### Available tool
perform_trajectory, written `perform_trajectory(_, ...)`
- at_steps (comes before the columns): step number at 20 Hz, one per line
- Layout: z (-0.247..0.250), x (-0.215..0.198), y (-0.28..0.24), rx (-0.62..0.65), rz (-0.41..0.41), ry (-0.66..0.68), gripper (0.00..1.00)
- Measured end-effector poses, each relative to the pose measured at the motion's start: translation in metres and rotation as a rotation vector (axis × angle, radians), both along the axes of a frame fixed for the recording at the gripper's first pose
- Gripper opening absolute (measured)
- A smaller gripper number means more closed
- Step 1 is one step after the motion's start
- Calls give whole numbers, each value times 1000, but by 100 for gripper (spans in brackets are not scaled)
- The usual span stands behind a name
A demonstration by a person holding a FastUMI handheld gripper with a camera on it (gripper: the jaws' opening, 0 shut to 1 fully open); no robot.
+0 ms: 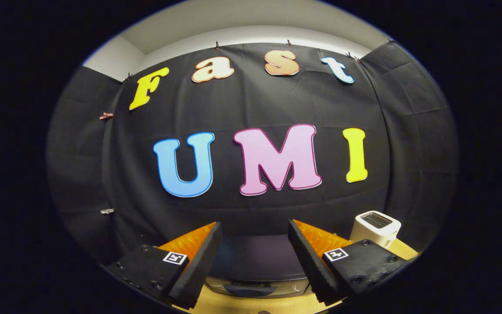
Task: Open the toaster oven, put the food inside, and close the toaster oven door.
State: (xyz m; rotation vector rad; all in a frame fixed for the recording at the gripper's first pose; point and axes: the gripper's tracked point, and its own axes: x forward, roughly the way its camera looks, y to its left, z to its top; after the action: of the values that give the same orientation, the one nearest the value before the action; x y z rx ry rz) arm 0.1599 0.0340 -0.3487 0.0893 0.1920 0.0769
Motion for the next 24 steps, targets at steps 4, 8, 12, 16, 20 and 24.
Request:
perform_trajectory(4,-50,-3,2,-40,-17,34,98)
perform_trajectory(8,-95,-5,14,-28,-28,95,98)
perform_trajectory(12,-134,-1,24,-31,-38,170,98)
perform_trajectory(16,-168,-5,19,-66,-76,234,98)
perform_trajectory(20,-190,-13,15,-98,-96,283,98)
perform_trajectory(24,-190,-15,15,-107,-100,270,98)
